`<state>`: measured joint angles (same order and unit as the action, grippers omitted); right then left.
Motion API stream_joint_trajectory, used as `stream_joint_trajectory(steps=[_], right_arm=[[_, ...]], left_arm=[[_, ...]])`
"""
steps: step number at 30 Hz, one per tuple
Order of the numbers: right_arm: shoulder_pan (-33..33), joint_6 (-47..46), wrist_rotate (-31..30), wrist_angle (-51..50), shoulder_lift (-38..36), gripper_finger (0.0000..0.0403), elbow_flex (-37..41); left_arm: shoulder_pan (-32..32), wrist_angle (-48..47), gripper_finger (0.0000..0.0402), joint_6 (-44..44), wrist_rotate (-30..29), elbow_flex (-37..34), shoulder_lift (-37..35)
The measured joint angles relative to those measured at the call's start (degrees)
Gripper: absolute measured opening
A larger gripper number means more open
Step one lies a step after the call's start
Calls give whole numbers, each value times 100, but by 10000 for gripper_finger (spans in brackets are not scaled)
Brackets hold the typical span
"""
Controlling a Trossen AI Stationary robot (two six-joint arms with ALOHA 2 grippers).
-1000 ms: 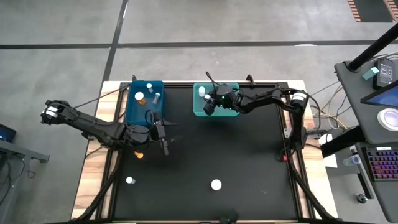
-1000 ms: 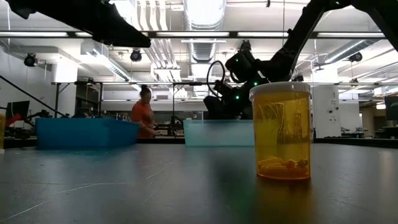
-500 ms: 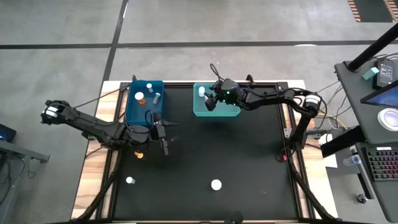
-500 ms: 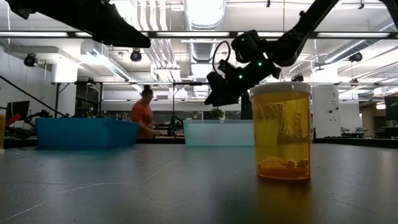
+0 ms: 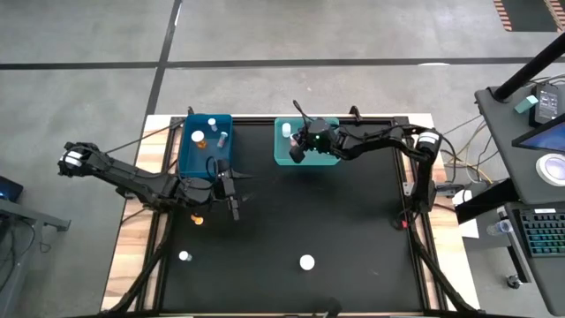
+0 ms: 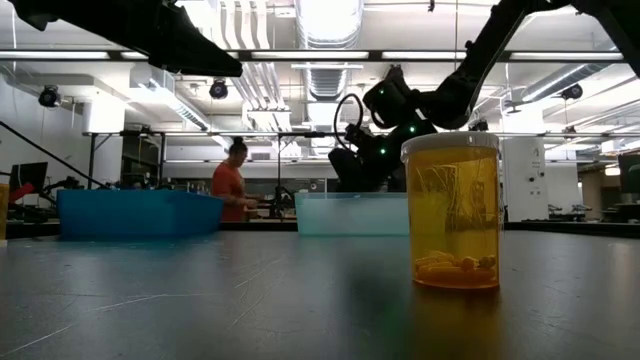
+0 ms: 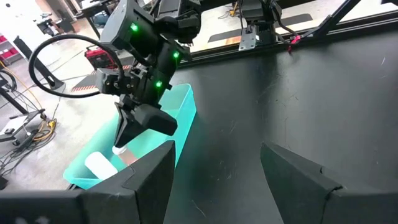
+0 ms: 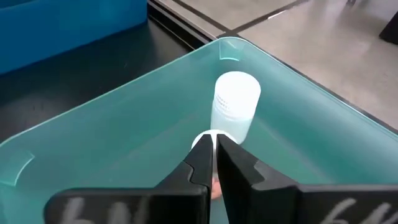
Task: Pick and place medicine bottles into bin by pill shape (circle, oval)
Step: Put the pink tablet bottle into the light blue bin, then put the orange tablet bottle into the light blue bin
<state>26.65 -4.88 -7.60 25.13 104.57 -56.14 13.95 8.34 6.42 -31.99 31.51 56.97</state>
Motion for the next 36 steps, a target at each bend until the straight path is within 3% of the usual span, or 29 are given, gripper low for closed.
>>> stream_joint_trajectory(steps=[14,22,29,36], right_arm=[[-115,66,4,-462,-785,12,17],[-669,459,7,-1651,-1666,12,17],[-1322,754,5,-2714,-2432,12,37],[-2066,1092,11,-2207,-3026,9,427]], left_arm=[[0,2,222,-13,0,0,0],[3,4,222,-375,3,0,0],[5,-119,222,-1500,106,23,0],[35,-688,221,-2993,772,48,0]])
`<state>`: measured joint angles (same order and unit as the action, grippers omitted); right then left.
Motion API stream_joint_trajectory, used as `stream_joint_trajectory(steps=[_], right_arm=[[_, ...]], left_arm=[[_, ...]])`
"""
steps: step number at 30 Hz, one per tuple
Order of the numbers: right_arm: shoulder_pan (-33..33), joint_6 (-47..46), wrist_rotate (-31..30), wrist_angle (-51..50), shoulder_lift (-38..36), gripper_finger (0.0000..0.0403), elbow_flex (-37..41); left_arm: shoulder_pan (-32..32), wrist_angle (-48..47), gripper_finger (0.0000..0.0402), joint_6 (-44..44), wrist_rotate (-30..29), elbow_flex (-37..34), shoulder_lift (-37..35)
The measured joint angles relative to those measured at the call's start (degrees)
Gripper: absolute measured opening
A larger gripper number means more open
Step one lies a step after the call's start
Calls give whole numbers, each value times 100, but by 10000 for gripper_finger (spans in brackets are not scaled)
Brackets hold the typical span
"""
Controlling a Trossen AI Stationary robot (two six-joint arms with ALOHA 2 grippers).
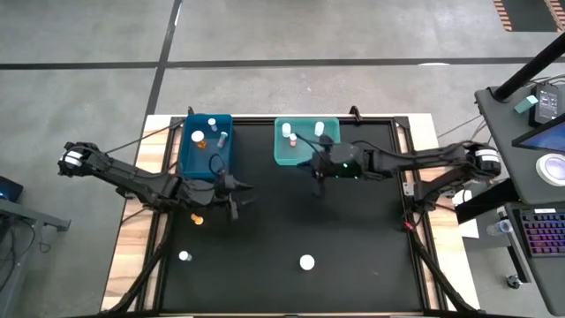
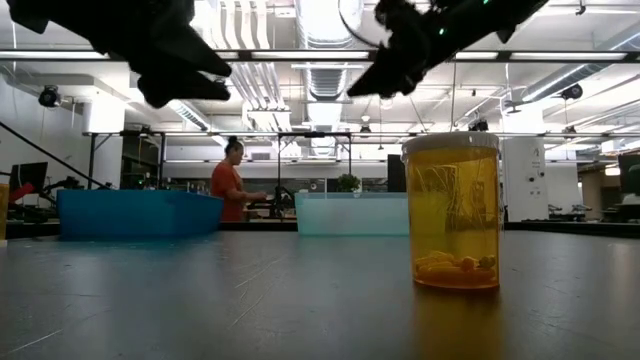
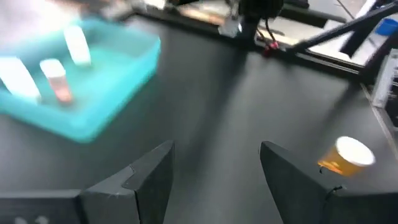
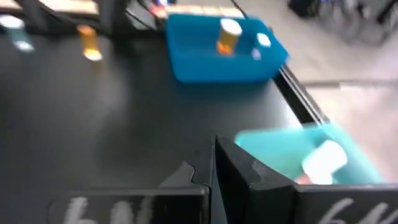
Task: Pick and place medicine bottles into bin by pill shape (circle, oval)
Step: Put the orange tablet bottle into the light blue bin
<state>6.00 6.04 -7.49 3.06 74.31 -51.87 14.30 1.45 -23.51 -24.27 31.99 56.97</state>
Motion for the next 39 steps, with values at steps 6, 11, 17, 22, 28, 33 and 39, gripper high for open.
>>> stream_joint_trajectory(steps=[6,11,17,22,28,33,39], right_arm=[[-430,366,0,1069,-275,8,459],[-487,254,-7,1310,-288,8,643],[-494,41,-4,1332,-33,8,650],[-489,-4,-4,1366,182,8,650],[-489,-4,-4,1422,391,8,652],[-489,-2,-4,1445,467,8,652],[-489,-4,-4,1446,467,8,652]], left_arm=[[57,-1031,221,-1390,671,102,4],[176,-2896,221,-2534,1116,610,130],[253,-5112,221,-3428,1710,1461,653],[391,-6535,221,-3826,2179,1926,1153],[628,-7500,221,-4257,2569,1938,1306],[697,-7544,221,-4522,2631,1729,1066],[702,-7461,221,-4526,2564,1521,950]])
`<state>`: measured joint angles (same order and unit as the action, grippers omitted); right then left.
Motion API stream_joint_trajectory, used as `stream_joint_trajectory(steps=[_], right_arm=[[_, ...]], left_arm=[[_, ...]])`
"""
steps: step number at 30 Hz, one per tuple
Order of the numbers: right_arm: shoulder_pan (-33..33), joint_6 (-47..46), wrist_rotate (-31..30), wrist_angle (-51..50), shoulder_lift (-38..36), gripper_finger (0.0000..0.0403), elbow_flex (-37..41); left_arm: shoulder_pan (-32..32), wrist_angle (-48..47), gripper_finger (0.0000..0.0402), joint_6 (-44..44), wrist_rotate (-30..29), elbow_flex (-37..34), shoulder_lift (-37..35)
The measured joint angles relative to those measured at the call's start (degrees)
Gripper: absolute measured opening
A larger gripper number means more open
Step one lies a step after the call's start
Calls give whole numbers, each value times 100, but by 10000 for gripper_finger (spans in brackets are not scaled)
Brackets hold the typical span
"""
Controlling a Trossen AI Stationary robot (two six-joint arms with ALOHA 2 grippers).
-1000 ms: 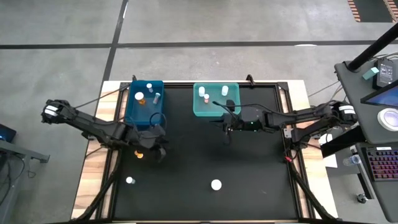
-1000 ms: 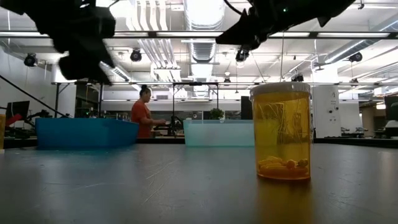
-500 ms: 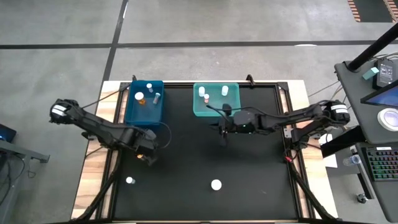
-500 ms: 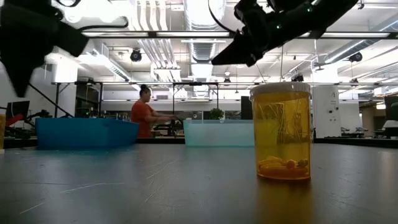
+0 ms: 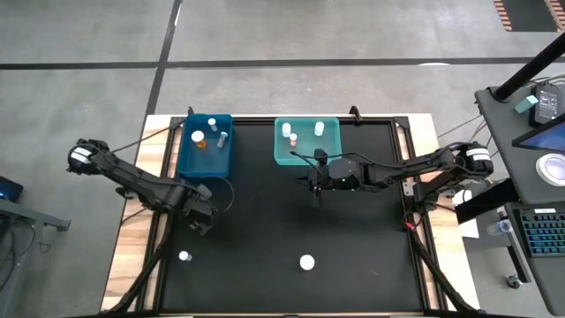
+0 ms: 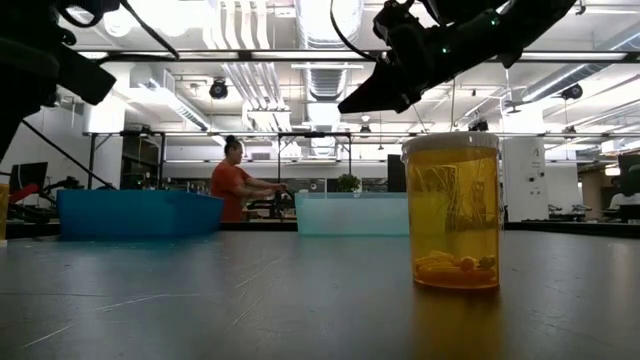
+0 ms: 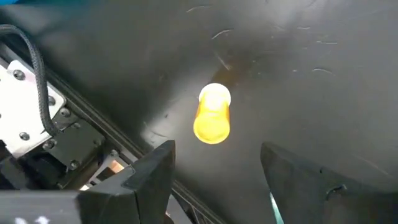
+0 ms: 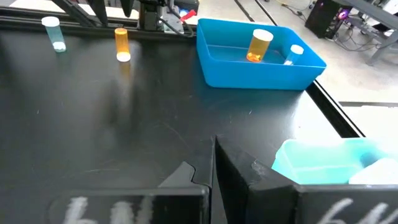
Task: Pick and place medicine bottles into bin by pill shape (circle, oval)
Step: Put the orange tablet bottle into the light blue bin
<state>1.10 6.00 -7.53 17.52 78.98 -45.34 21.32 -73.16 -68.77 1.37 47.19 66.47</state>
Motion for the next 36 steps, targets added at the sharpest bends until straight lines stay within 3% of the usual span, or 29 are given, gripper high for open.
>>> stream_joint_trajectory(steps=[15,29,36], right_arm=[[0,0,0,-1,-4,8,0],[0,-2,0,-4,-7,8,0],[0,0,0,-4,-7,8,2]], left_arm=[[-2,791,217,-3,-13,-727,3],[-4,1027,87,9,-42,-730,14],[-1,1031,83,104,-356,-648,19]])
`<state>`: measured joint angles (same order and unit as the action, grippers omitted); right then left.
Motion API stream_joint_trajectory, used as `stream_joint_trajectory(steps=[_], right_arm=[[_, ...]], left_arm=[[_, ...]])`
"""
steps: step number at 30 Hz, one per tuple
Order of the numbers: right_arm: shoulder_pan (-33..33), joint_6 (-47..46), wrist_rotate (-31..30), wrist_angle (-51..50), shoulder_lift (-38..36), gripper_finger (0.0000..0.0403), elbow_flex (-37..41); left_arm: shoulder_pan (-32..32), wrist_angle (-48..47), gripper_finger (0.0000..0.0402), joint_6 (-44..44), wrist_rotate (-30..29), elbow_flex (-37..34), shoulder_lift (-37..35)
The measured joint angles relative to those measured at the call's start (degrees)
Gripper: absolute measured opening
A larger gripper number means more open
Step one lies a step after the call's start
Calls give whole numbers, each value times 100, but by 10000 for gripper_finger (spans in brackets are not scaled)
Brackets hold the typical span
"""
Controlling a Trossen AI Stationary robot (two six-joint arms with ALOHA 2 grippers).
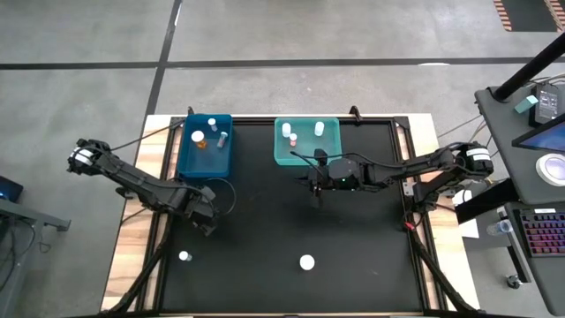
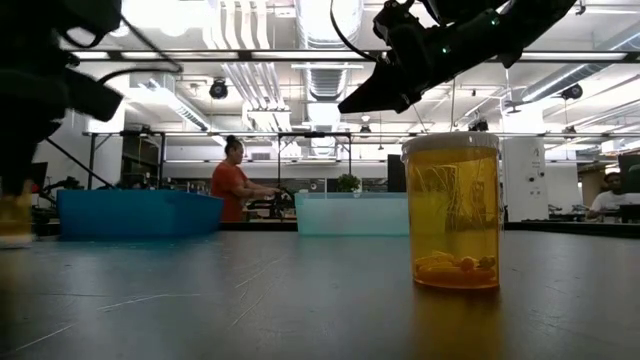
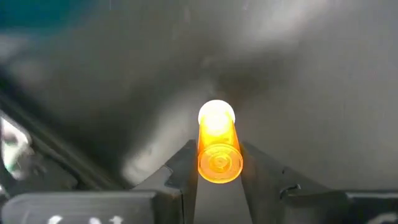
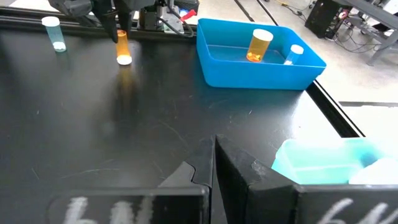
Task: Pick and place medicine bottles into bin by pill shape (circle, oval)
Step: Put the orange tablet bottle into the light blue bin
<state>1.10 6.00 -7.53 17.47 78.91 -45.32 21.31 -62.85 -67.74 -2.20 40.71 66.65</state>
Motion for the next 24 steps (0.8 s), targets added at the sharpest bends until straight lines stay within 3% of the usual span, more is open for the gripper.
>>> stream_joint_trajectory(steps=[6,11,19,24], right_arm=[[-44,1,10,177,0,8,45],[-252,103,61,715,-2,8,233],[-747,466,39,2312,-22,8,902],[-1141,706,1,2877,-296,8,1345]], left_arm=[[-3,661,84,962,-1121,425,-12],[-4,2611,84,2840,-1941,515,-163],[-36,6021,84,6041,-2027,393,-159],[-66,7467,84,7140,-1763,393,34]])
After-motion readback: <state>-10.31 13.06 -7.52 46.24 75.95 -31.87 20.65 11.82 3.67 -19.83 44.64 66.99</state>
